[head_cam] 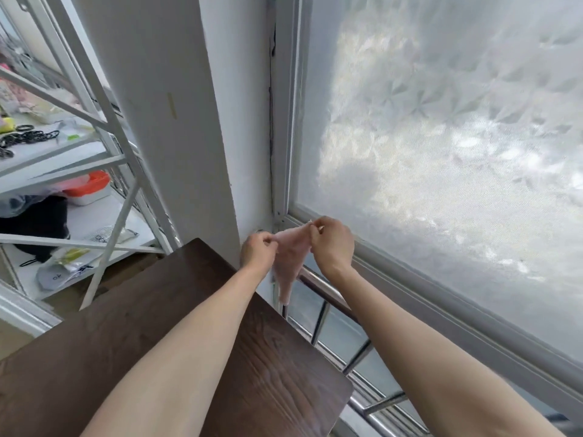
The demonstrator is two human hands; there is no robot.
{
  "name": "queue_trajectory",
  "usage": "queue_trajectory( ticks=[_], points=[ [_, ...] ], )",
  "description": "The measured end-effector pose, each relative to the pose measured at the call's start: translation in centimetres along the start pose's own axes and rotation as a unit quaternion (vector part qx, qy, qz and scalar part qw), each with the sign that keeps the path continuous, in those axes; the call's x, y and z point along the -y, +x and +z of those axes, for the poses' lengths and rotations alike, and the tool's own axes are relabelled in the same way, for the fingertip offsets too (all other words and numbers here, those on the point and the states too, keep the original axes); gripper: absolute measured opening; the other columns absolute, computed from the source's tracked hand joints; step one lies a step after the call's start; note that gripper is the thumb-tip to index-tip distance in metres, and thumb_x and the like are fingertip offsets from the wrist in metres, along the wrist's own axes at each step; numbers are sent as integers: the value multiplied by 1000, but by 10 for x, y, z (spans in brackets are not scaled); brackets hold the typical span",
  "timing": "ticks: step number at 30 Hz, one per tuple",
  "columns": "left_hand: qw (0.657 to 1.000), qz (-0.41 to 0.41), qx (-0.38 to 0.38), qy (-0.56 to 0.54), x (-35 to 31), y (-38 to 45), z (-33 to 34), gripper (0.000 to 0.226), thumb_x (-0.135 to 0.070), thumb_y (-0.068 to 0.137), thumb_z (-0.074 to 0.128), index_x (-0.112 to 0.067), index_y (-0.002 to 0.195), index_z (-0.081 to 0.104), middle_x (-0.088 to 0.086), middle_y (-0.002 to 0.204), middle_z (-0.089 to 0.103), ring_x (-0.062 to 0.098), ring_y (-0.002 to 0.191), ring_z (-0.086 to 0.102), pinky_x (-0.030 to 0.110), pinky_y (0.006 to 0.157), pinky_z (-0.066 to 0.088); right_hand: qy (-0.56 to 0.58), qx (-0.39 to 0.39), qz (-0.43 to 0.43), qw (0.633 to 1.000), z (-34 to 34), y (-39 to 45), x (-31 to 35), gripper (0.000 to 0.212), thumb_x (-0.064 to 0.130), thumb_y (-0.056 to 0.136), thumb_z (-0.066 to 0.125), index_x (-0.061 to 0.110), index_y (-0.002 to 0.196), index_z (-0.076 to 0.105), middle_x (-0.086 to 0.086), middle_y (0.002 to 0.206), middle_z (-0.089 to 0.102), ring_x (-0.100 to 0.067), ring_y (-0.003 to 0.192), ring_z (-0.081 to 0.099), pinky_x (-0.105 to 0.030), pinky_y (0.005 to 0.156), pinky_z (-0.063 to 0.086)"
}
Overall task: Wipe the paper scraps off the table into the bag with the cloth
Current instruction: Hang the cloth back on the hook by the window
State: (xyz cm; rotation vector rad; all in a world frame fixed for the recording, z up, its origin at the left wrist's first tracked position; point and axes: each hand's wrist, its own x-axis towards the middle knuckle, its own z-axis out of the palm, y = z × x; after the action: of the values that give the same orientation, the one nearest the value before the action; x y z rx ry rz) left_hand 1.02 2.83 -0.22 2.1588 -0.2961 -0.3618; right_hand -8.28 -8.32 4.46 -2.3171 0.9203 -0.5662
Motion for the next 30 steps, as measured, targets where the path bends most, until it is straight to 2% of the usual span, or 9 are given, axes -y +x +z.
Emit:
queue_trajectory(
  ticks=[5,9,13,17,19,21,24,26,30],
  points=[
    [999,28,0,27,1,0,12,37,-11,87,55,-14,124,55,9,114,66,27,109,58,40,95,48,60,112,-42,991,16,-9,-12,36,7,89,48,12,122,61,-9,111,72,-24,101,67,-36,87,54],
    [986,131,15,105,9,-6,11,27,-5,87,50,-17,109,60,6,111,66,25,103,61,41,91,50,-33,110,-13,993,22,-21,-29,26,8,88,44,4,110,58,-15,109,69,-34,100,63,-37,76,49],
    [961,203,57,182,23,-6,13,28,-1,85,52,-12,106,67,4,116,59,22,111,51,35,98,42,-181,196,25,963,23,-27,-38,18,3,86,46,3,96,61,-18,105,68,-36,96,64,-33,68,40],
    [949,218,66,217,25,-4,16,34,-7,87,54,-11,120,62,5,128,53,24,122,41,38,107,35,-191,209,68,957,37,-25,-35,24,23,94,43,8,102,60,-13,106,69,-32,98,65,-40,93,46],
    [949,215,67,221,22,-3,18,34,-10,89,53,-12,122,61,5,130,52,25,123,40,39,106,35,-183,208,96,956,43,-21,-33,28,30,93,46,8,102,61,-10,100,70,-30,95,65,-43,94,46],
    [951,208,64,221,19,-3,20,33,-10,89,53,-13,121,62,6,130,52,26,122,39,40,105,35,-122,197,115,966,48,-17,-32,30,34,92,48,10,97,65,-10,90,68,-29,92,66,-35,84,46],
    [953,196,56,226,17,0,23,30,-10,90,51,-13,117,64,7,129,53,27,121,40,42,103,37,86,155,132,975,50,-13,-26,26,21,90,51,12,94,75,-10,82,71,-23,76,64,-26,67,41],
    [951,191,48,238,17,3,26,28,-13,91,49,-11,115,65,6,129,53,26,119,40,40,101,39,193,110,146,964,49,-13,-19,23,14,90,51,8,93,74,-6,77,67,-17,69,58,-25,66,40],
    [949,180,37,255,17,4,32,29,-15,93,45,-11,115,64,5,131,51,25,120,39,38,100,40,275,77,170,943,47,-11,-8,20,16,95,47,6,98,64,-3,83,62,-18,78,58,-27,68,42]
  ],
)
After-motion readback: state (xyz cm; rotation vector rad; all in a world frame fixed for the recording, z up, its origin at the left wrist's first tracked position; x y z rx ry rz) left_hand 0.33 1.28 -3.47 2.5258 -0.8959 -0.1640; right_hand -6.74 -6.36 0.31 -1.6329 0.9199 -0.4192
